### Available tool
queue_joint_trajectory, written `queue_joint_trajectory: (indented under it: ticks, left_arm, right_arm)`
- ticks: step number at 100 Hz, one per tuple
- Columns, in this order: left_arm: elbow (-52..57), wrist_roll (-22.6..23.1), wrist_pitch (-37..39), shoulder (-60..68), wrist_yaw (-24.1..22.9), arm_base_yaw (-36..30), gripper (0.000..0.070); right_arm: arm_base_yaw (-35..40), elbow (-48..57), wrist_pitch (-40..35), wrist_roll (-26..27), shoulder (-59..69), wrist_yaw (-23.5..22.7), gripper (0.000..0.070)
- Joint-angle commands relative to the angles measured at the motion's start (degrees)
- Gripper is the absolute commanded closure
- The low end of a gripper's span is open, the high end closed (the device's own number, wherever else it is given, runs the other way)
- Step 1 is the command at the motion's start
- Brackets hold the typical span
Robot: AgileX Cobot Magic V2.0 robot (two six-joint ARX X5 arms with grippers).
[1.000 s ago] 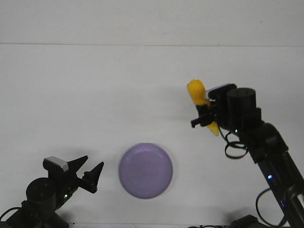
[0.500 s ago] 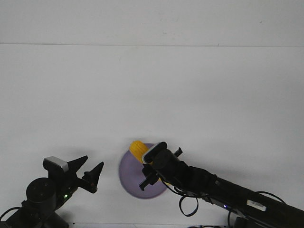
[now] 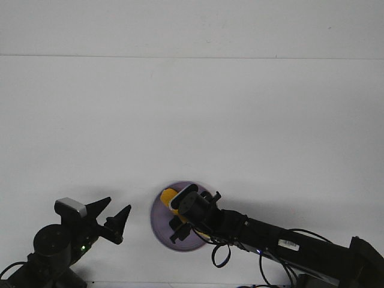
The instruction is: Place corn on plate with both arms
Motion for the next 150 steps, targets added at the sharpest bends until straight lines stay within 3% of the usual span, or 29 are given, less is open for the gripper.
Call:
queue_joint_trajectory:
  ticks: [1,20,44,70,88,93,97,100,104,150]
  left_arm:
    - [0.48,0.76,0.39,0.24,-0.17,-0.31,0.0238]
    - [0.48,0.76,0.37,0.24,-0.17,-0.31,0.0238]
    - [0.48,1.22,1.11,0.22,-0.44,-0.31,0.0238]
    - [0.48,1.84,1.9,0.17,-0.44,-0.31,0.0238]
    - [0.48,2.69,2.1,0.2,-1.33,-0.31,0.0246]
    - [0.48,2.69,2.1,0.2,-2.16,-0.31,0.0271]
    - [0.48,2.69,2.1,0.2,-2.71,-0.31,0.0357]
    - [0.48,2.71,2.08,0.2,-2.8,-0.31,0.0469]
    - [0.48,2.71,1.99,0.2,-2.8,-0.31,0.0685]
    - [0.48,2.82,2.97,-0.15,-3.13,-0.31,0.0687]
  right_arm:
    - [0.66,0.48,0.33,0.98,0.68,-0.22,0.0182]
    - [0.37,0.59,-0.28,-0.28,-2.51,-0.11,0.0183]
    - [-2.27,0.59,-0.68,-9.57,-22.21,5.77,0.0184]
    - [-8.07,-0.15,-13.92,-14.01,-44.24,18.6,0.0185]
    - [-10.49,-5.49,-17.7,-13.88,-54.51,20.0,0.0188]
    - [-10.67,-7.37,-17.68,-13.81,-56.65,19.98,0.0233]
    - [-10.67,-8.61,-17.7,-13.79,-58.1,19.96,0.0347]
    - [-10.67,-9.35,-17.7,-13.66,-58.97,19.91,0.0486]
    - [-10.67,-10.03,-17.75,-13.44,-59.76,19.8,0.07]
    - [-10.67,-10.25,-16.2,-13.44,-60.33,19.89,0.0685]
